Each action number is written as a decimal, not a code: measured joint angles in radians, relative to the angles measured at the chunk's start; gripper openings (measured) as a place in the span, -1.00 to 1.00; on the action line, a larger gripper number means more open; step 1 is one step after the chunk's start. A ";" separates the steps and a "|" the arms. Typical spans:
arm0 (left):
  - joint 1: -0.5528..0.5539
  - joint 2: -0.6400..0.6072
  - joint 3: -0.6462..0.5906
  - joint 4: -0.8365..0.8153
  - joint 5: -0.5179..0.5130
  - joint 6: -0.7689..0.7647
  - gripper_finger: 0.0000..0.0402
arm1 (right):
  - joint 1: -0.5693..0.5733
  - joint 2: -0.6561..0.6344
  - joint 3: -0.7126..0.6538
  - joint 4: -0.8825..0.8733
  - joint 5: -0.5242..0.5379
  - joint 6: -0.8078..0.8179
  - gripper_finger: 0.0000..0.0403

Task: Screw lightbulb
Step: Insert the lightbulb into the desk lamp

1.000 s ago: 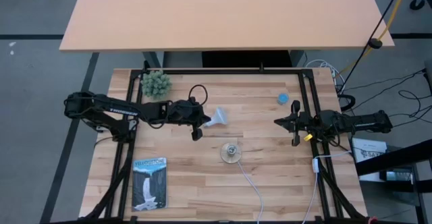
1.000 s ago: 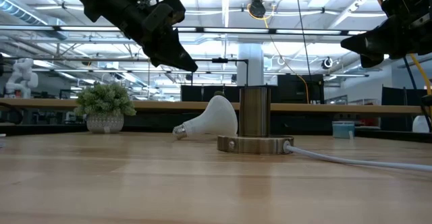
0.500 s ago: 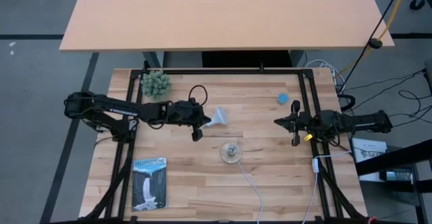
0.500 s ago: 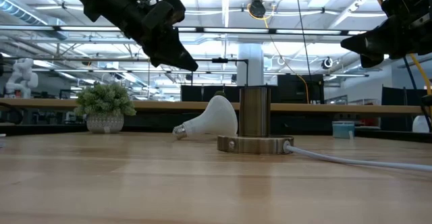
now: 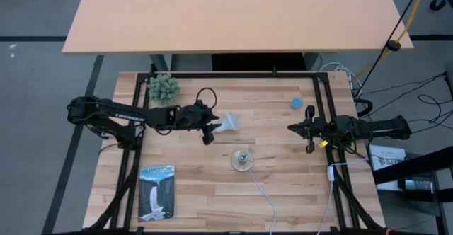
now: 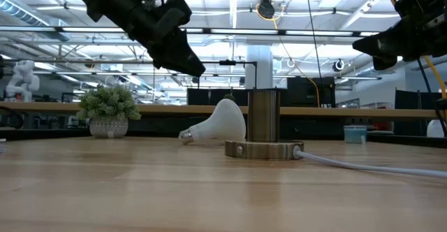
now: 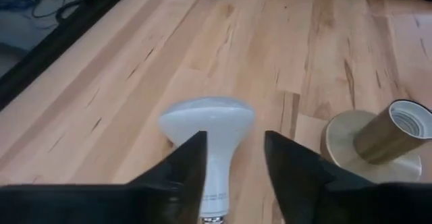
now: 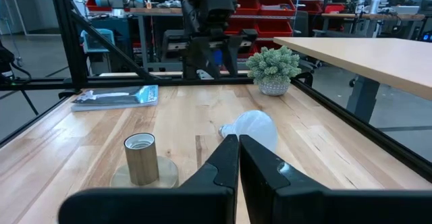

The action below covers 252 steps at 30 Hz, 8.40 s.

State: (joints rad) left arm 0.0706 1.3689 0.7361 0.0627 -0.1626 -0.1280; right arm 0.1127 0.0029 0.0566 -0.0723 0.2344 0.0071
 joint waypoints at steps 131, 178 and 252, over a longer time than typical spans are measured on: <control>-0.259 0.498 0.052 0.957 -0.082 0.008 -0.24 | 0.105 1.234 0.496 0.223 -0.042 0.288 -0.72; -0.277 0.497 0.180 0.585 -0.078 0.007 -0.23 | 0.162 1.183 0.495 0.282 -0.083 0.240 -0.35; -0.283 0.497 0.185 0.439 -0.031 0.006 -0.01 | 0.189 1.183 0.495 0.224 -0.053 0.262 -0.35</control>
State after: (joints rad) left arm -0.2124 1.8660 0.9211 0.5014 -0.1936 -0.1219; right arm 0.3021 1.1854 0.5518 0.1520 0.1815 0.2686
